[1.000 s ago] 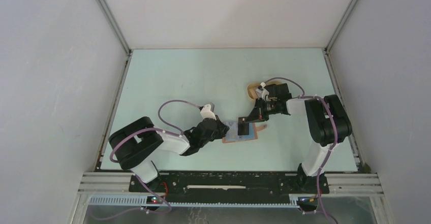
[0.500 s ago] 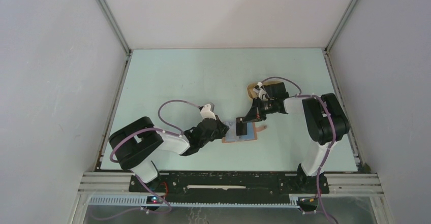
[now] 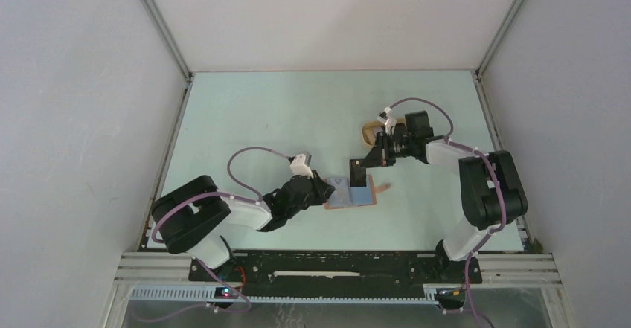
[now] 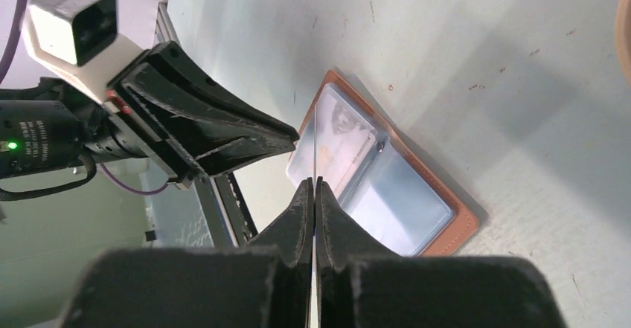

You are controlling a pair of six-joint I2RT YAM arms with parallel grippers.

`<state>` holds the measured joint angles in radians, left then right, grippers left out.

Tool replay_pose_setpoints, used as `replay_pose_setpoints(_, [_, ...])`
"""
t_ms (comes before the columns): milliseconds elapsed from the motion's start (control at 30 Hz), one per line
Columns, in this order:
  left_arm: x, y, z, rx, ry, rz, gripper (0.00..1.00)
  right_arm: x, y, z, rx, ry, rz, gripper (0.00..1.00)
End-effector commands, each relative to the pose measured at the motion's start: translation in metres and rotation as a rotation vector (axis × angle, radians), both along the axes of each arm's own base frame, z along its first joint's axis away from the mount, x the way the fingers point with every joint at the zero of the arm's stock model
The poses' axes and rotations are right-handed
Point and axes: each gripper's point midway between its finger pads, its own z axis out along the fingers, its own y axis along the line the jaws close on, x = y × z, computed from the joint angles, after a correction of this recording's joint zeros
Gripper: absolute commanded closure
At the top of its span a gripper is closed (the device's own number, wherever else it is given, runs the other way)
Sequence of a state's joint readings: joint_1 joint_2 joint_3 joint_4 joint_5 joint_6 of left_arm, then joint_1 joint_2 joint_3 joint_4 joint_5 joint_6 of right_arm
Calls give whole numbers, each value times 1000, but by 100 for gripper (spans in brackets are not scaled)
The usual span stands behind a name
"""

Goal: Put the credit cards into the card holder
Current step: Insert the credit card into the card holder.

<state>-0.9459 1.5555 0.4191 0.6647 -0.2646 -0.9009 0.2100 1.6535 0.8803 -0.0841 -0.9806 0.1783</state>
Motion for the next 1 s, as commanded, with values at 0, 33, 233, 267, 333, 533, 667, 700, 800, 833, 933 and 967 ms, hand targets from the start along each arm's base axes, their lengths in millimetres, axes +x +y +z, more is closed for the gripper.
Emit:
replay_pose_setpoints(0, [0, -4, 20, -46, -64, -35, 86, -1, 4, -11, 43, 87, 19, 100])
replay_pose_setpoints(33, [0, -4, 19, -45, -63, -36, 87, 0, 5, -16, 37, 100, 12, 100])
replay_pose_setpoints(233, [0, -3, 11, -29, -39, -27, 91, 3, 5, -33, 21, 155, -14, 100])
replay_pose_setpoints(267, [0, -2, 7, -20, -27, -21, 93, 3, 5, -34, 19, 160, -18, 100])
replay_pose_setpoints(333, [0, -1, 3, -9, -9, -13, 96, 4, 5, -38, 16, 174, -26, 100])
replay_pose_setpoints(533, [-1, 4, -6, 15, 31, 17, 100, 4, 5, -44, 17, 207, -34, 100])
replay_pose_setpoints(667, [-2, 7, -14, 35, 63, 34, 100, 4, 3, -53, -13, 227, -56, 100])
replay_pose_setpoints(700, [-2, 7, -15, 39, 70, 36, 100, 4, 2, -55, -21, 233, -61, 100])
replay_pose_setpoints(800, [-3, 9, -20, 49, 92, 49, 100, 3, 0, -60, -44, 245, -75, 100])
replay_pose_setpoints(833, [-4, 10, -22, 53, 98, 51, 100, 2, 0, -61, -48, 249, -74, 100])
replay_pose_setpoints(933, [-5, 10, -25, 62, 111, 52, 100, -1, -1, -64, -57, 252, -79, 100])
replay_pose_setpoints(967, [-5, 9, -26, 64, 116, 50, 100, -2, 0, -65, -57, 254, -75, 100])
